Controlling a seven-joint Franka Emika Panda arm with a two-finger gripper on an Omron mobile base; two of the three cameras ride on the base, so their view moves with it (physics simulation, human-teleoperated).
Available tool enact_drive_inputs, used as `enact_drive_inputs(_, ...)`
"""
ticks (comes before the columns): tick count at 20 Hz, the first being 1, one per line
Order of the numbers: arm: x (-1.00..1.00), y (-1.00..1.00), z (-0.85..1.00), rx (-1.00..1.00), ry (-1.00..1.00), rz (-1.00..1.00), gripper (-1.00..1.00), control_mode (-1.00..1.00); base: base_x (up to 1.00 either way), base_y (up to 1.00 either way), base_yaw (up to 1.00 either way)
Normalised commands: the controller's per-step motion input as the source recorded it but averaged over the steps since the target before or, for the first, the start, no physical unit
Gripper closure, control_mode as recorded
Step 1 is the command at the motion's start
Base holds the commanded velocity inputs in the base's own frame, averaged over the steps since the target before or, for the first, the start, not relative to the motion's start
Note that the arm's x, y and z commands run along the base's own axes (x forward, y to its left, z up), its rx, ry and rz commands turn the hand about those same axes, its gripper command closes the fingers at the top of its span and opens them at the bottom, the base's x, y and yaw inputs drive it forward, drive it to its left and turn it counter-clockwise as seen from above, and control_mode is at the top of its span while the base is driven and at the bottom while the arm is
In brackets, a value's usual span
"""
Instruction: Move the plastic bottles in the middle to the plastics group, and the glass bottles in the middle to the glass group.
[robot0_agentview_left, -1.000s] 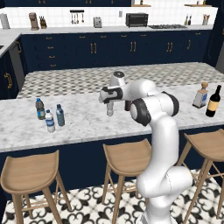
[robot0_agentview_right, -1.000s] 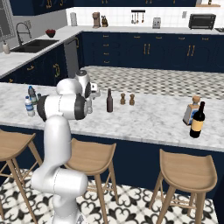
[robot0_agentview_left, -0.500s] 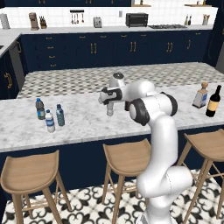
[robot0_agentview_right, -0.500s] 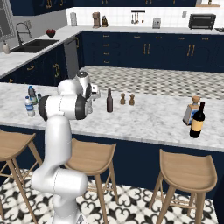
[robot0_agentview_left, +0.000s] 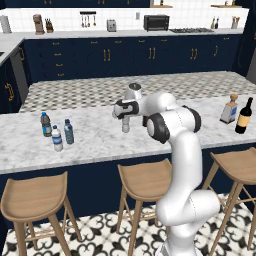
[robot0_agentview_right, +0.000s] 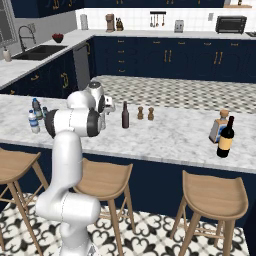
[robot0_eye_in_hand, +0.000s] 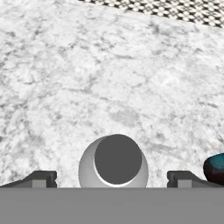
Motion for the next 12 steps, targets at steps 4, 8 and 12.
enact_drive_inputs(4,0.00,0.00,0.00,0.00,0.00,0.00,1.00,-1.00,0.00,0.00,0.00)
enact_drive_inputs(8,0.00,0.00,0.00,0.00,0.00,0.00,1.00,-1.00,0.00,0.00,0.00)
enact_drive_inputs(12,-0.30,0.00,0.02,0.00,-0.01,0.02,1.00,-1.00,0.00,0.00,0.00)
